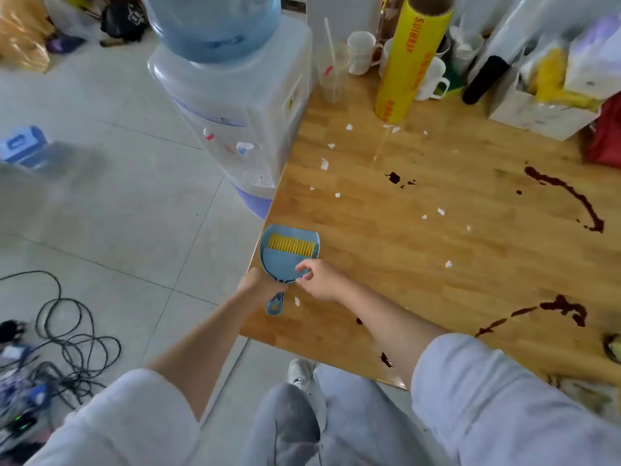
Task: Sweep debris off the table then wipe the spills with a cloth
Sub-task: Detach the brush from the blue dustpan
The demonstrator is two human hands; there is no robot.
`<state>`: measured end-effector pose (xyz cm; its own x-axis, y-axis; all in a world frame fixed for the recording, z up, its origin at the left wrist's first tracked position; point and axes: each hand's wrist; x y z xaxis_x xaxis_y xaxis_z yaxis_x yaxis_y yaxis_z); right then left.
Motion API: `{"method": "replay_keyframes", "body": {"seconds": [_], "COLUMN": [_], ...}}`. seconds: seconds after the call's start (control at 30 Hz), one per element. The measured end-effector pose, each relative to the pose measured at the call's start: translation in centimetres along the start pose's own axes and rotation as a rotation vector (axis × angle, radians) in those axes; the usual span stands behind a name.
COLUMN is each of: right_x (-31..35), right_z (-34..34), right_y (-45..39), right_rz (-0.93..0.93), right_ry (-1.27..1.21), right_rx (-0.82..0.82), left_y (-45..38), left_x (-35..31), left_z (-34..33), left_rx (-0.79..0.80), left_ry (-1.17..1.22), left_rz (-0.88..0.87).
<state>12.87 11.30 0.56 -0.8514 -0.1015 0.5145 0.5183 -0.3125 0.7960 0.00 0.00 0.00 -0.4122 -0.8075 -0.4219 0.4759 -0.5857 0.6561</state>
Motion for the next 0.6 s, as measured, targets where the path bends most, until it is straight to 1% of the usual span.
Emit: {"method": "replay_keyframes", "body": {"seconds": [0.13, 0.23, 0.3, 0.37, 0.43, 0.5, 0.6], "right_x": [0.6, 1.4, 2.0, 3.0, 4.7, 5.9, 7.8], "right_z": [-1.3, -0.9, 0.1, 1.4, 3.2, 5.2, 7.8], "right_y": [-0.3, -0.1, 0.3, 0.7, 1.1, 1.5, 2.2], "right_rz": [-0.005, 0.010, 0.021, 0.049, 0.065, 0.065, 0.017], "right_ry": [-0.001, -0.036, -0.052, -0.052, -0.046, -0.018, 0.055], "right_rx": [-0.002, -0.055, -0.108, -0.176, -0.259, -0.309, -0.359], "left_y": [0.3, 0.4, 0.2, -0.1, -1.1, -2.0, -3.8], "left_x": [-0.3, -0.6, -0.8, -1.5, -3.0, -4.8, -7.1], "left_z": [-0.7, 0.6, 1.6, 2.9, 4.6, 6.1, 9.0], "left_rx": [0.123, 0.189, 0.230, 0.267, 0.297, 0.323, 0.436], "left_ry": [0.098, 0.268, 0.399, 0.501, 0.534, 0.616, 0.701], "left_rz": [-0.014, 0.028, 0.002, -0.051, -0.139, -0.214, -0.312]}}
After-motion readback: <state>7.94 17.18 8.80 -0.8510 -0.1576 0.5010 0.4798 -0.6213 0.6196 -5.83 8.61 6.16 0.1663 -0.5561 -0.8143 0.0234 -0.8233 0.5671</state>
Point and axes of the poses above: each hand's wrist, its own y-axis away from the middle knuckle, its own z-axis out of the back of the hand, x = y × z, and after that the axes turned 10 degrees about -z, right-handed
